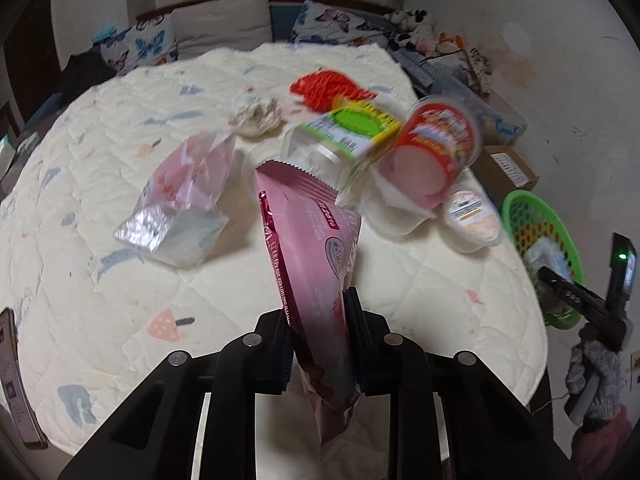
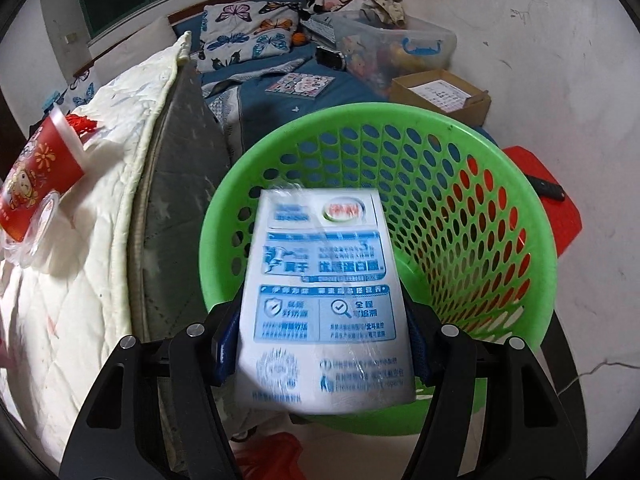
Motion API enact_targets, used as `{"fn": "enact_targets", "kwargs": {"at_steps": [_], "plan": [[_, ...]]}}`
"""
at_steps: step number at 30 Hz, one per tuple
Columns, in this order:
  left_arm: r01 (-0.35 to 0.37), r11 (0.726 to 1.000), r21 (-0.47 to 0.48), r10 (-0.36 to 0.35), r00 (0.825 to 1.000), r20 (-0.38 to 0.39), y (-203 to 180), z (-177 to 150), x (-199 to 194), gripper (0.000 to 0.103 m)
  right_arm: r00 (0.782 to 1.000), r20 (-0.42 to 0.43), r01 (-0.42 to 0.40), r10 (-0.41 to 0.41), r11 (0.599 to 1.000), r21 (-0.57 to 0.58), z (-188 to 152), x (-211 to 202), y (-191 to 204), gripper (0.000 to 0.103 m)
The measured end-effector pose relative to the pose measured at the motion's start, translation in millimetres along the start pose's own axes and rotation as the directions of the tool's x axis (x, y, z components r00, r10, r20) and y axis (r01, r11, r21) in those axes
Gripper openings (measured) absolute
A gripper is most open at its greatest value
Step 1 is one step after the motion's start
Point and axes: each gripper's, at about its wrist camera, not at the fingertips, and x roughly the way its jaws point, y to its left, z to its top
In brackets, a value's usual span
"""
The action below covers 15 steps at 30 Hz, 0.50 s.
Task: Collect trash
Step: 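Carry the milk carton to the green basket with the right tool while the left tool grasps the pink wrapper, then open the right tool over the basket while the left tool drops the pink wrapper in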
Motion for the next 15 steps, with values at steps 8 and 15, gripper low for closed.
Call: {"fn": "enact_targets", "kwargs": {"at_steps": [8, 15], "plan": [[0.078, 0.994, 0.076, -0.083, 0.994, 0.065, -30.6, 15.5, -21.7, 0.020, 1.000, 0.006, 0.007, -0.007, 1.000, 0.013, 2.2, -1.0, -8.9, 0.074], [0.198, 0.958, 0.209, -0.212, 0.976, 0.046, -93.7, 33.4, -15.9, 0.020, 0.999, 0.044, 0.022, -0.022, 1.000, 0.000, -3.0, -21.0, -16.0, 0.074]]}}
